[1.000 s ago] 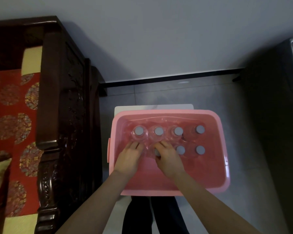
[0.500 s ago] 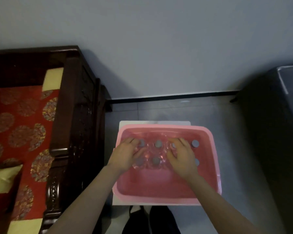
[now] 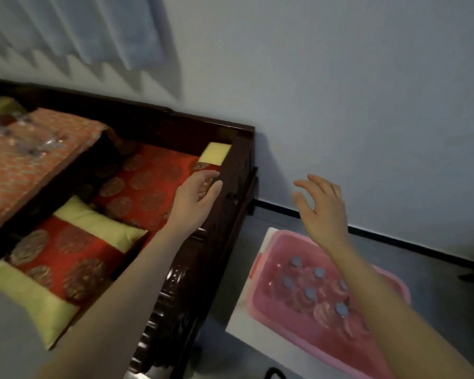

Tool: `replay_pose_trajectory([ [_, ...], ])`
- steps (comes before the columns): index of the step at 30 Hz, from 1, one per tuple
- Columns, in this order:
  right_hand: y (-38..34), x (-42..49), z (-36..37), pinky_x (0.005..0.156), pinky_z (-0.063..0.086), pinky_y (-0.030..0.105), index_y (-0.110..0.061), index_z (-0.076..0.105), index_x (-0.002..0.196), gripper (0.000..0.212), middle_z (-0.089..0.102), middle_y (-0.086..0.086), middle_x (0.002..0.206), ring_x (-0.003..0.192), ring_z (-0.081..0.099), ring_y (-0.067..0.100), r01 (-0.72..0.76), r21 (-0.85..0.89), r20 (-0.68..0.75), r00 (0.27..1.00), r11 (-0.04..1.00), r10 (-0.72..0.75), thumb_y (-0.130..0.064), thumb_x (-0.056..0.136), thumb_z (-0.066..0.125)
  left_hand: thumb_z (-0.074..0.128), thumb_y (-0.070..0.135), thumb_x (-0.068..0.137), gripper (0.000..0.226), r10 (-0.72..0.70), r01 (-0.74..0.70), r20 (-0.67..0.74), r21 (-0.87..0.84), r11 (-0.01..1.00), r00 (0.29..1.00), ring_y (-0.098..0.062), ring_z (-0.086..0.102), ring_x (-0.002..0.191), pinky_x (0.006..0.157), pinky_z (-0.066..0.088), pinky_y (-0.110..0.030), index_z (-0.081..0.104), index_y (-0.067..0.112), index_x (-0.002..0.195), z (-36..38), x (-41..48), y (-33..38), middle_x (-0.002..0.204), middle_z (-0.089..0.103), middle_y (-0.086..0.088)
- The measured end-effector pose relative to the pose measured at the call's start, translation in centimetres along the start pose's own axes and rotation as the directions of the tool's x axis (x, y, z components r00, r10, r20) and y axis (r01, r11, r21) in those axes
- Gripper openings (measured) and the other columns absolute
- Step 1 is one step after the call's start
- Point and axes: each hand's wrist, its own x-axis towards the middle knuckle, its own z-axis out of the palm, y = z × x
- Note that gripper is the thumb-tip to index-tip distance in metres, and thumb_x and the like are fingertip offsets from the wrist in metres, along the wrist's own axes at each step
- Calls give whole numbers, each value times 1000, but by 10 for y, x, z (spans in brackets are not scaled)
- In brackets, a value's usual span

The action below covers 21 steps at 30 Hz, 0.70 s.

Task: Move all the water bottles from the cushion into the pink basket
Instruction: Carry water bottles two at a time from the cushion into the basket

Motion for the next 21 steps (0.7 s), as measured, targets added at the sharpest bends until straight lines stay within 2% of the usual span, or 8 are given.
replay_pose_trajectory([
  [3,-64,4,24,102,32,30,-24,63,122,30,56,-1,131,127,42,20,34,176,52,998,984,-44,-33,96,50,53,42,93,23,-85,70,-165,-95,993,983,2,59,101,87,46,-24,64,30,110,-80,-32,-14,105,64,19],
  [5,-116,0,47,97,32,25,-28,62,121,28,56,-10,123,122,45,12,29,318,112,991,948,-68,-34,96,49,52,43,94,21,-211,144,-280,-242,959,936,5,59,98,85,46,-24,66,33,106,-136,-60,-26,101,65,21],
  [7,-156,-7,66,94,37,23,-34,61,117,24,55,-16,117,116,48,7,0,427,154,985,904,-73,-36,96,49,52,44,93,22,-338,191,-327,-408,893,883,4,58,107,91,44,-24,68,36,106,-178,-83,-36,110,66,18],
  [9,-203,-23,94,85,39,16,-39,61,111,19,57,-17,114,109,52,4,0,500,186,977,866,-108,-38,96,50,54,46,92,22,-399,191,-371,-485,853,839,3,57,111,92,43,-24,70,37,105,-229,-116,-52,115,66,17],
  [10,-227,-32,109,84,41,16,-38,62,110,19,58,-16,115,108,53,3,4,523,197,972,852,-125,-39,95,50,55,46,90,22,-422,194,-384,-508,839,821,2,57,112,93,44,-26,70,37,104,-254,-132,-61,116,66,16],
  [13,-295,-60,155,97,46,36,-36,63,116,28,60,-13,120,114,54,9,25,542,267,943,840,-201,-43,93,49,59,43,88,15,-494,210,-429,-557,804,756,-3,57,114,93,44,-29,70,41,97,-323,-182,-90,118,65,13],
  [16,-360,-85,202,93,44,33,-45,61,109,20,58,-15,118,118,52,11,48,565,333,900,823,-281,-41,90,55,61,32,90,12,-525,230,-489,-541,809,696,-8,60,109,92,46,-27,70,38,96,-385,-226,-125,112,67,9],
  [21,-453,-123,271,101,40,40,-38,59,118,35,55,-7,123,125,45,19,177,498,402,820,849,-407,-34,83,68,66,19,87,22,-512,286,-580,-439,852,634,-7,62,96,69,48,-6,63,22,109,-464,-292,-173,105,67,7],
])
